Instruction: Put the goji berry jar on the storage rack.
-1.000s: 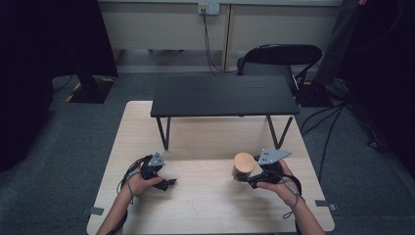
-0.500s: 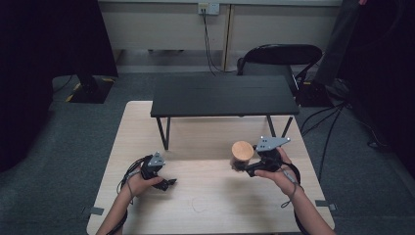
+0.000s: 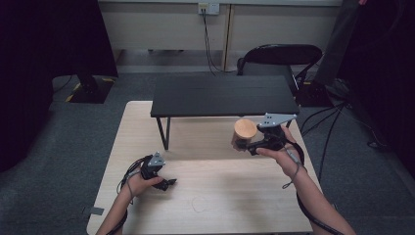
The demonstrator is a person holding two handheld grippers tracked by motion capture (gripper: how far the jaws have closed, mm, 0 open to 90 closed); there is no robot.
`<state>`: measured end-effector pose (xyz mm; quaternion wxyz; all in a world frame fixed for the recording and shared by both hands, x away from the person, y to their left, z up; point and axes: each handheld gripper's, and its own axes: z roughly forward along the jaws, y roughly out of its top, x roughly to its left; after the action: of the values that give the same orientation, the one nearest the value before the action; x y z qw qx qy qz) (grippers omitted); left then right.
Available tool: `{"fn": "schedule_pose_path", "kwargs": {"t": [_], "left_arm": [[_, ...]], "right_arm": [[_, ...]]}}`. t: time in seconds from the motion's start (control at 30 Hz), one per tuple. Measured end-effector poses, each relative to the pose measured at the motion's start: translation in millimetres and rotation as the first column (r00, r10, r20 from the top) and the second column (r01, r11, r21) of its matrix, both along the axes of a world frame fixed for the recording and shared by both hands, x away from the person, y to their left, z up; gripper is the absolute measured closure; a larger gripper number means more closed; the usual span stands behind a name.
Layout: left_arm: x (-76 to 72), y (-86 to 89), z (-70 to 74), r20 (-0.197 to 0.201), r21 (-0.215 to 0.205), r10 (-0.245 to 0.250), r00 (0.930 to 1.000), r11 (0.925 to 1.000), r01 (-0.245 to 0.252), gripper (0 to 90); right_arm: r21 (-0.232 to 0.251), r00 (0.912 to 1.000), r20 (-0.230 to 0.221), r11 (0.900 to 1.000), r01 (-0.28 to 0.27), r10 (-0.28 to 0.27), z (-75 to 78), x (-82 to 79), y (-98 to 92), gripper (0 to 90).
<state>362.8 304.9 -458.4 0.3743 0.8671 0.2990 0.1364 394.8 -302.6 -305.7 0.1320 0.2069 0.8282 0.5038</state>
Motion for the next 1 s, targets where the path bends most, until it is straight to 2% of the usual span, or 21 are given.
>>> {"fn": "schedule_pose_path", "kwargs": {"t": [0.13, 0.2, 0.43, 0.53, 0.63, 0.7, 0.87, 1.0], "left_arm": [[0.0, 0.0, 0.0, 0.000, 0.000, 0.000, 1.0000, 1.0000, 0.000, 0.0], [0.1, 0.0, 0.1, 0.000, 0.001, 0.000, 1.0000, 1.0000, 0.000, 0.0], [0.0, 0.0, -0.1, 0.000, 0.000, 0.000, 1.0000, 1.0000, 0.000, 0.0], [0.0, 0.0, -0.1, 0.000, 0.000, 0.000, 1.0000, 1.0000, 0.000, 0.0], [0.2, 0.1, 0.3, 0.000, 0.002, -0.002, 1.0000, 1.0000, 0.002, 0.0], [0.2, 0.0, 0.3, 0.000, 0.002, -0.002, 1.0000, 1.0000, 0.002, 0.0], [0.2, 0.0, 0.3, 0.000, 0.002, -0.002, 1.0000, 1.0000, 0.002, 0.0], [0.2, 0.0, 0.3, 0.000, 0.002, -0.002, 1.0000, 1.0000, 0.002, 0.0]], "right_arm": [[0.004, 0.9995, -0.005, 1.000, 0.030, -0.030, 11.4, 8.0, 1.4, 25.6], [-0.004, 0.9988, 0.015, 0.999, 0.046, -0.046, 16.9, 9.7, 4.3, 25.6], [-0.013, 0.9959, 0.026, 0.996, 0.087, -0.087, 35.7, 23.7, 13.8, 25.6], [-0.013, 0.9938, 0.018, 0.994, 0.110, -0.109, 41.2, 30.9, 18.0, 25.7], [0.012, 0.9943, -0.024, 0.994, 0.104, -0.104, 44.1, 42.4, 19.0, 25.8], [0.011, 0.9949, -0.030, 0.995, 0.097, -0.096, 47.0, 45.2, 21.5, 25.8], [0.015, 0.9972, -0.001, 0.997, 0.075, -0.075, 52.9, 45.5, 24.9, 25.8], [0.012, 0.9955, 0.011, 0.996, 0.094, -0.094, 57.1, 48.2, 29.2, 25.8]]}}
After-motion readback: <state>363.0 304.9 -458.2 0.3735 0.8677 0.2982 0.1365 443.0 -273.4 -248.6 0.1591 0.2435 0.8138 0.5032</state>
